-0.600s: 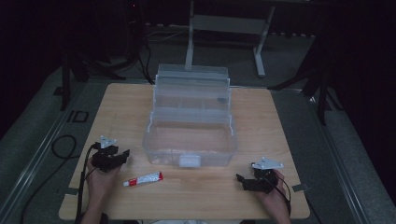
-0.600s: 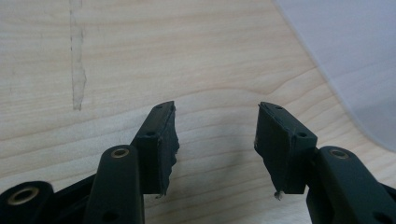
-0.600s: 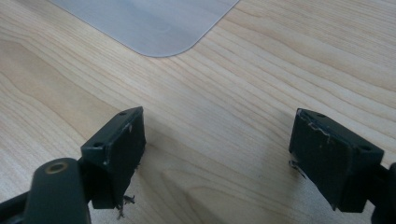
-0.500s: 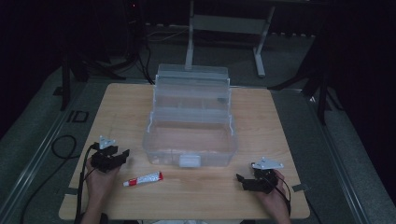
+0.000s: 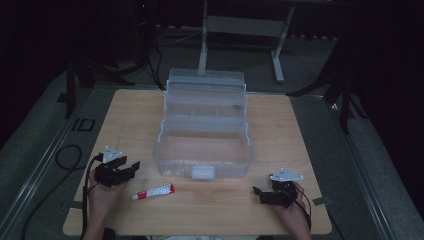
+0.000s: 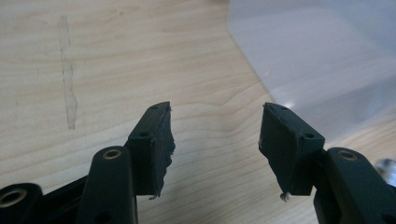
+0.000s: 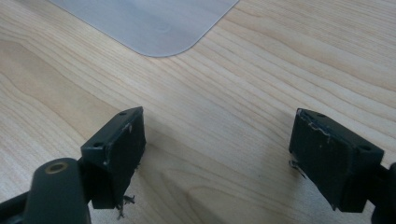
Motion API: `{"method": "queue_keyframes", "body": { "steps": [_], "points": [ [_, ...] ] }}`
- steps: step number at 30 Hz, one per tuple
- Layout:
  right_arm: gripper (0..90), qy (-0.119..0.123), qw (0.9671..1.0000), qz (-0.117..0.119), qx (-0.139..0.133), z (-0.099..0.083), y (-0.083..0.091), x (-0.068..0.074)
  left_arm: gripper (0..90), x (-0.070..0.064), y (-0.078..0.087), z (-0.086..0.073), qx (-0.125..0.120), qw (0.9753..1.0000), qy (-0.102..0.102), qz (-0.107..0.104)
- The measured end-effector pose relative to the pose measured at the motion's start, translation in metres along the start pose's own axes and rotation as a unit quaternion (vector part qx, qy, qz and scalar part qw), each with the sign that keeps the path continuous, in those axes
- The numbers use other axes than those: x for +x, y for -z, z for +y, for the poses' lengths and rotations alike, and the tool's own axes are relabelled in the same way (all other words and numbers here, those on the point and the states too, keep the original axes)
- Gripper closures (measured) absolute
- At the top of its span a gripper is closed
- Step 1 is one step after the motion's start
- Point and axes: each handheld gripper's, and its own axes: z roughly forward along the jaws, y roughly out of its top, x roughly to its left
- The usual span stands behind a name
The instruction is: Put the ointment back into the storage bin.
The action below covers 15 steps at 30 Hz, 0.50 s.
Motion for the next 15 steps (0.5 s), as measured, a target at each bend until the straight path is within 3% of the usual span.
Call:
{"method": "queue_keyframes", "body": {
  "steps": [8, 15],
  "points": [
    [18.2, 0.000, 1.0000, 0.000, 0.000, 0.000, 0.000, 0.000, 44.3, 0.001, 0.010, 0.004, 0.013, 0.9994, -0.023, -0.020],
    [18.2, 0.000, 1.0000, 0.000, 0.000, 0.000, 0.000, 0.000, 42.5, 0.002, 0.020, 0.010, 0.023, 0.9981, -0.055, -0.012]
  ]
}}
